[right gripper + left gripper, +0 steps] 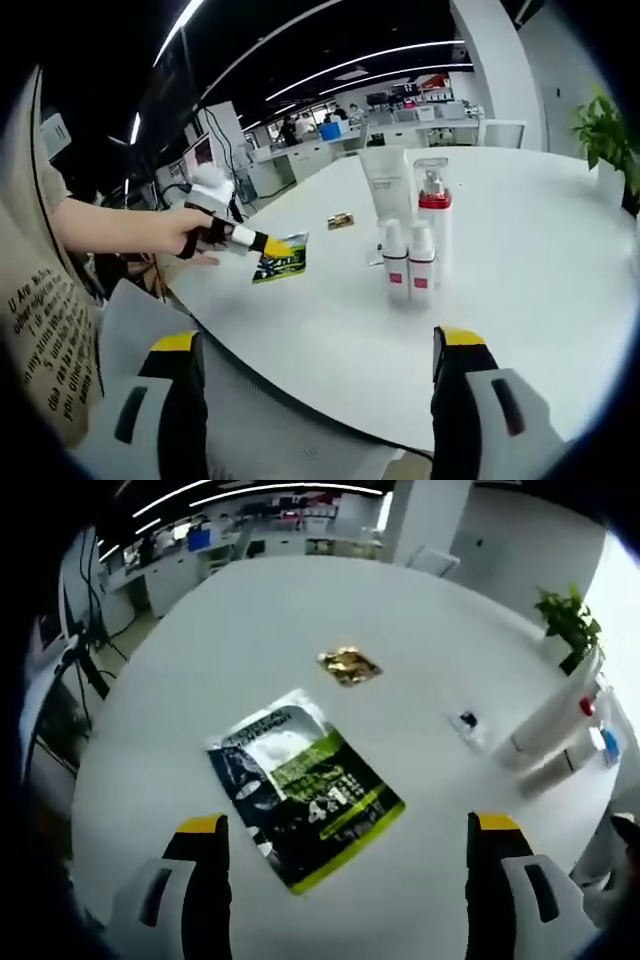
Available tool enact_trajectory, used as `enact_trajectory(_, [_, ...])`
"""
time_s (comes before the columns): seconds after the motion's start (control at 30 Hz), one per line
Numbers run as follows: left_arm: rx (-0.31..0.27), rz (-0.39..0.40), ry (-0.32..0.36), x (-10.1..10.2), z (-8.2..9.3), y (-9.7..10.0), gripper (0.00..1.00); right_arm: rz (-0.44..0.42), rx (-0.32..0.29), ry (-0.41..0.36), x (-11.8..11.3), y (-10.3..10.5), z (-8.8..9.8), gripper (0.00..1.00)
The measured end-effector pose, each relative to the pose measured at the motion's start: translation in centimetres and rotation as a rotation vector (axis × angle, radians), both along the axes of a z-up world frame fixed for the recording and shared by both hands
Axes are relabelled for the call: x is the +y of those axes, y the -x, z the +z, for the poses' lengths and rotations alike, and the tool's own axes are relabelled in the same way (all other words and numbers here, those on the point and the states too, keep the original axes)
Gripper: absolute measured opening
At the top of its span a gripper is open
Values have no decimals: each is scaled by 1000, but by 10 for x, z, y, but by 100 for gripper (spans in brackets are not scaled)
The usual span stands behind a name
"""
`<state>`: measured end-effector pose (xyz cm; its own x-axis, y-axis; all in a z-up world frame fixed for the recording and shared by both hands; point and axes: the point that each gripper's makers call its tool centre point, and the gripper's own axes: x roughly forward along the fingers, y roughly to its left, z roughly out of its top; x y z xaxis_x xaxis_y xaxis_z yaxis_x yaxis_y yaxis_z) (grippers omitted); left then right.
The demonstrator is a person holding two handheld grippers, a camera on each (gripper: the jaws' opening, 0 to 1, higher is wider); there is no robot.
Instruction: Arrange the skincare products in the storage area until every visible bottle or jar stands upright without overlapping.
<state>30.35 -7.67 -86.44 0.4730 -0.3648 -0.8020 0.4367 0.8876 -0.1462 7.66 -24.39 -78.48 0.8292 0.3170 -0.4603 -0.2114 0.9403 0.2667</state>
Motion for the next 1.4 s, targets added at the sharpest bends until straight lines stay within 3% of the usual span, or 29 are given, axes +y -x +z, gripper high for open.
enact_trajectory(0.5, [23,89,-87,5,-24,-35,97,-35,24,0,-4,-1,-1,94])
enact_trajectory(0.83, [82,152,-101,10,-40,-39,96,-40,37,-6,-1,-1,-2,94])
enact_trajectory(1.07, [45,101,-173,14,-39,-37,90,-41,41,-8,0,-1,-2,94])
enact_trajectory(1.2, [33,89,-164,13,-37,-38,89,-41,41,-9,-1,-1,-2,94])
enact_trajectory(1.4, [-62,50,-123,13,-33,-45,76,-38,46,-11,0,0,-4,94])
